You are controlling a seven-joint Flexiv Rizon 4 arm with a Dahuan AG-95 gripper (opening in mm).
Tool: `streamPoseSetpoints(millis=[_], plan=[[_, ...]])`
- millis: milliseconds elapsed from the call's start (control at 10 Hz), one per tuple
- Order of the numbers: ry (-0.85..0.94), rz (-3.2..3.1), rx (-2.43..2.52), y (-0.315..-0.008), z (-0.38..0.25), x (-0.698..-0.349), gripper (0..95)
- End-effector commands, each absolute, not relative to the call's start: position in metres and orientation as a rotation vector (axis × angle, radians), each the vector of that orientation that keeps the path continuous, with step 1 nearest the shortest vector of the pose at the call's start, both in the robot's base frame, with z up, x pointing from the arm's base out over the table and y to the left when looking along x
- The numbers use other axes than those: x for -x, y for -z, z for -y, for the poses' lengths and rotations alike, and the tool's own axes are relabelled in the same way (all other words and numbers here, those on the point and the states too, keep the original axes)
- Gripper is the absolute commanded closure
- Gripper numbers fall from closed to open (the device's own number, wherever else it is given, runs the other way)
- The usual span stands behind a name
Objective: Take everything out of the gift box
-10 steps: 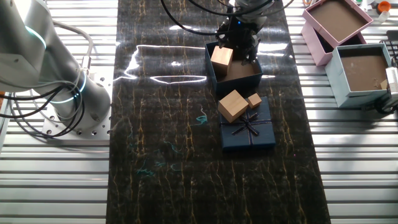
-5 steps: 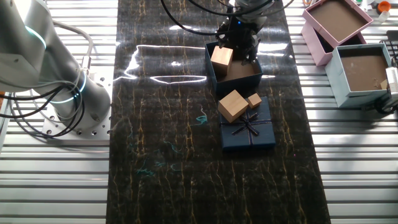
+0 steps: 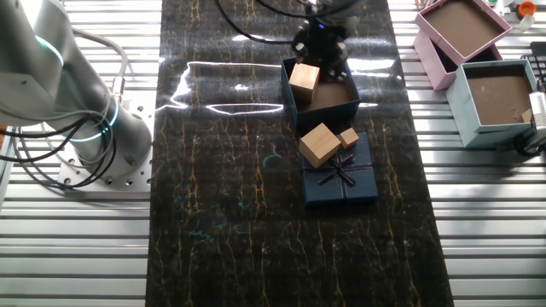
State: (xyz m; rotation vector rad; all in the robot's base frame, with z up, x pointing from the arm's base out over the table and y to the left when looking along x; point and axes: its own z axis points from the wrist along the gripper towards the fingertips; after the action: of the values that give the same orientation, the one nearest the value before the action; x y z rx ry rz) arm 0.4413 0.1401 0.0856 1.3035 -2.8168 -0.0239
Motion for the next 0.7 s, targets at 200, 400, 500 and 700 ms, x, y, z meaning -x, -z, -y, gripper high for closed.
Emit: streamPoseSetpoints(millis=[200, 400, 500, 700], plan=[[0.034, 2.799, -1.323, -0.089, -0.140, -0.442, 38.0], [0.035, 2.782, -1.362, -0.087, -0.141, -0.442, 38.0], [0.036, 2.763, -1.404, -0.085, -0.141, -0.440, 38.0], [0.043, 2.743, -1.448, -0.078, -0.148, -0.435, 19.0]])
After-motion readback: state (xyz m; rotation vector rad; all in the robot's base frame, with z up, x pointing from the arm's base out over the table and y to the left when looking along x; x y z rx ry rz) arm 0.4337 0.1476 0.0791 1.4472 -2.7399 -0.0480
